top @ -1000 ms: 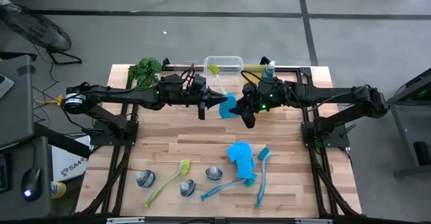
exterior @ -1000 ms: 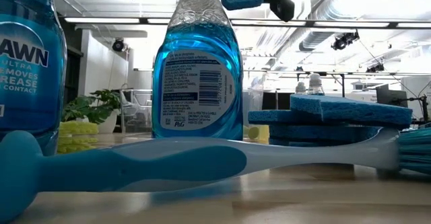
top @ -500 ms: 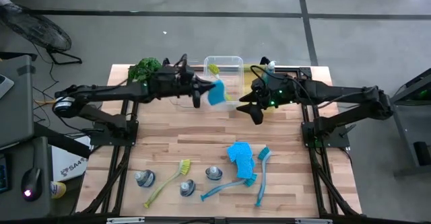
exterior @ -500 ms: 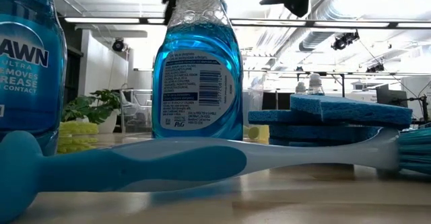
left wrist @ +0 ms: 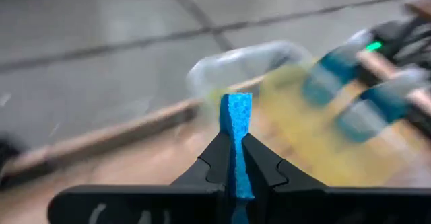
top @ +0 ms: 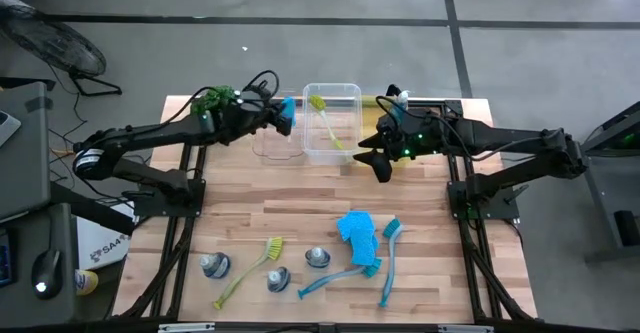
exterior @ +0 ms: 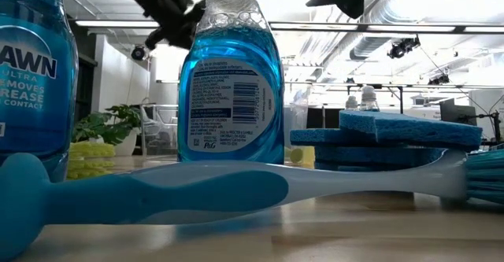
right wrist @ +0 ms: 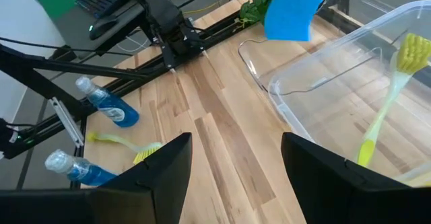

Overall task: Pick & Place Kitchen Sink Supplies
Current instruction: Put the sponge into the white bin

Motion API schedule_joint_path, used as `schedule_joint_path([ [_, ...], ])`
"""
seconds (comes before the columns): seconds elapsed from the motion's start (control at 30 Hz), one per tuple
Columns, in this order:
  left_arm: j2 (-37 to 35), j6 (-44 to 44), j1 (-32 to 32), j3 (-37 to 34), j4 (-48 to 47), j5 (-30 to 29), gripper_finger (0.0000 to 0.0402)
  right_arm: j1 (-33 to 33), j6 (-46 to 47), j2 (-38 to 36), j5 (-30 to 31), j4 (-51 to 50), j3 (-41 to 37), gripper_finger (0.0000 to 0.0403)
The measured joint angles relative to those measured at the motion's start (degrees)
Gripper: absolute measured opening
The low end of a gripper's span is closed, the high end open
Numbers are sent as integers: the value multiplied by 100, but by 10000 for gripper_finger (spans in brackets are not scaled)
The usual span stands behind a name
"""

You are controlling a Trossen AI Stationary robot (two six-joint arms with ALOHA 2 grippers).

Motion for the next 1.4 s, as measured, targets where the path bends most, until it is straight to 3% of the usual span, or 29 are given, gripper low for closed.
schedule_joint_path([
  [0.17, 144, -794, 428, 1, -757, 183, 14, 0, 124, 0, 70, -27, -2, 222],
  [0.73, 1119, -1646, 2197, 6, -1441, 2759, 14, 0, 255, 0, 80, -26, -2, 222],
  [0.97, 1202, -1596, 2514, 3, -1732, 2943, 14, 0, 256, 2, 80, -25, -2, 222],
  [1.4, 1202, -1338, 2504, 3, -1879, 3050, 15, 2, 238, 2, 244, -24, -2, 222],
])
